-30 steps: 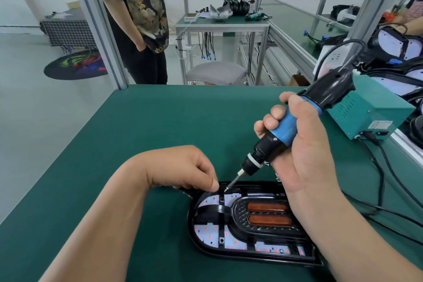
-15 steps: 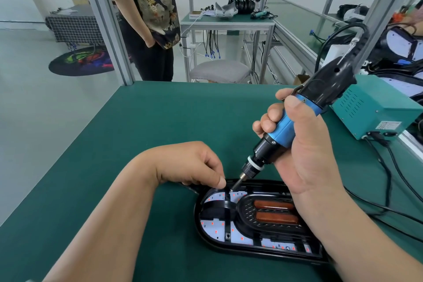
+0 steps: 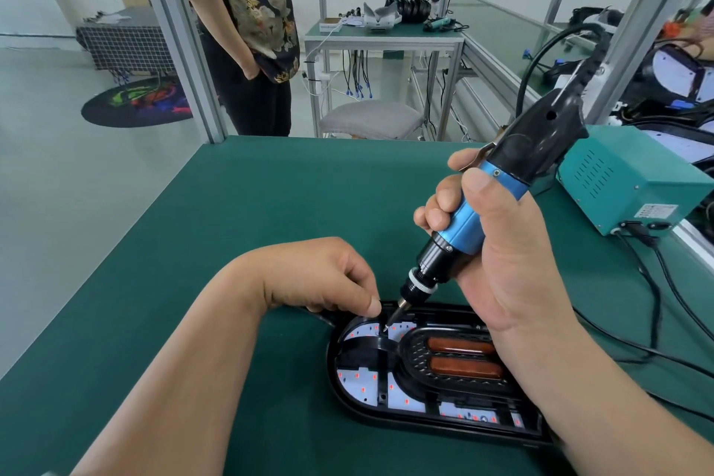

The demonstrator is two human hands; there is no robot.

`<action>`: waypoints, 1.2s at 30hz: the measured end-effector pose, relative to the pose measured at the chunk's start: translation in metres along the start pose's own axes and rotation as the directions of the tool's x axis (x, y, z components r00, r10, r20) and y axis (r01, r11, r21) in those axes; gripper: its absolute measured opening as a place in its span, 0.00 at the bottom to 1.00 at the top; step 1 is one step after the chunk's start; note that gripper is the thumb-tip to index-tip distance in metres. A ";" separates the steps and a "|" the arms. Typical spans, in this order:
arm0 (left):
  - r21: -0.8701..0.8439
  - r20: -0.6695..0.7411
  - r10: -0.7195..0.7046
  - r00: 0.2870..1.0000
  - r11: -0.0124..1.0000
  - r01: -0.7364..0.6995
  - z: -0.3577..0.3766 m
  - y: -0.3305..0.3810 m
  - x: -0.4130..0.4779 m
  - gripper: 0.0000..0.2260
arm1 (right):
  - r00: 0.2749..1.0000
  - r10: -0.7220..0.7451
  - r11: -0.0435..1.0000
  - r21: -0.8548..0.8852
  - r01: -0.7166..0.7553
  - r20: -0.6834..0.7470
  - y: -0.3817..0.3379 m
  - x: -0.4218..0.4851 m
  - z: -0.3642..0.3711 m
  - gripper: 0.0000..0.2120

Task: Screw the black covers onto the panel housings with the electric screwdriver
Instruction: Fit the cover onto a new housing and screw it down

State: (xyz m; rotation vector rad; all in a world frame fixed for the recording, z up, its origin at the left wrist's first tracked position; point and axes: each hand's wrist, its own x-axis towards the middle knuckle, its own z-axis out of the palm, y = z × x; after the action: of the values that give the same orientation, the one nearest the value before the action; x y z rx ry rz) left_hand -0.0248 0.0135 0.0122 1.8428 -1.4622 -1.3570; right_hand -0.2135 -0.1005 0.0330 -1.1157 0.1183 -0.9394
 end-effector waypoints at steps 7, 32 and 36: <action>0.014 -0.007 0.001 1.000 1.000 -0.001 0.000 0.001 0.000 0.12 | 0.994 0.032 0.999 0.004 -0.032 0.109 -0.002 -0.003 0.005 0.11; -0.028 -0.003 -0.013 1.000 1.000 0.013 -0.002 -0.005 0.004 0.13 | 0.996 -0.056 0.965 0.254 0.073 -0.075 -0.002 0.010 -0.014 0.11; -0.526 -0.274 0.008 0.962 0.836 -0.157 0.005 0.000 0.020 0.09 | 0.966 -0.028 0.948 0.300 0.107 -0.257 -0.004 0.017 -0.027 0.07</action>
State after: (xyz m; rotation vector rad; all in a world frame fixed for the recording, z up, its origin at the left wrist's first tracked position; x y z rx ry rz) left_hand -0.0297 -0.0031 0.0015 1.4913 -0.8839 -1.2602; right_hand -0.2191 -0.1321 0.0294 -0.7093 0.1322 -1.1166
